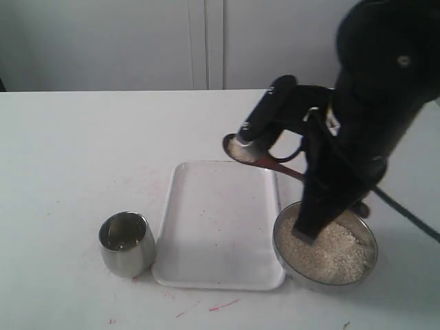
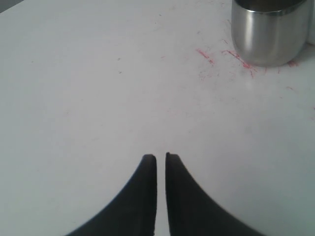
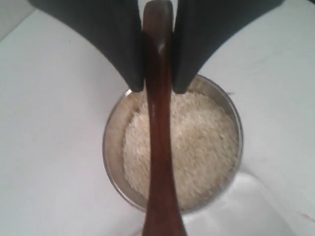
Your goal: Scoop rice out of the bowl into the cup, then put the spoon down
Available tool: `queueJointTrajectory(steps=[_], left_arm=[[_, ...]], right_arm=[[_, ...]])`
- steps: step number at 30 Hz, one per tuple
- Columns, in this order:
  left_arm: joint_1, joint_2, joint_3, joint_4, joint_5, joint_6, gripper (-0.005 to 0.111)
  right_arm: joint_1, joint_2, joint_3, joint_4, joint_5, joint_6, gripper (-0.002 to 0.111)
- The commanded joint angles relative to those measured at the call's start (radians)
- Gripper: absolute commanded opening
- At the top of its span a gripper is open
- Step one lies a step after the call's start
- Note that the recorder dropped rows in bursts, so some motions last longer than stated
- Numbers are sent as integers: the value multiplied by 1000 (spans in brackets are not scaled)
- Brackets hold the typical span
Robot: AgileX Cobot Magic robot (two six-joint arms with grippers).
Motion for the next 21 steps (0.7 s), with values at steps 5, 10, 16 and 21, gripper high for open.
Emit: queueJointTrajectory(steps=[5,10,16,21], left_arm=[[-7,0,9,-6,49,-6,14],[-7,0,9,-6,49,-6,14],[-7,0,9,-6,49,-6,14],[-7,0,9,-6,49,-6,14]], right_arm=[[197,211,-144,3,5,106,0],[263,305,-211,3,5,142,0],[317,375,-272,-4,5,149,0],[342,427,-284,-103,5,149,0]])
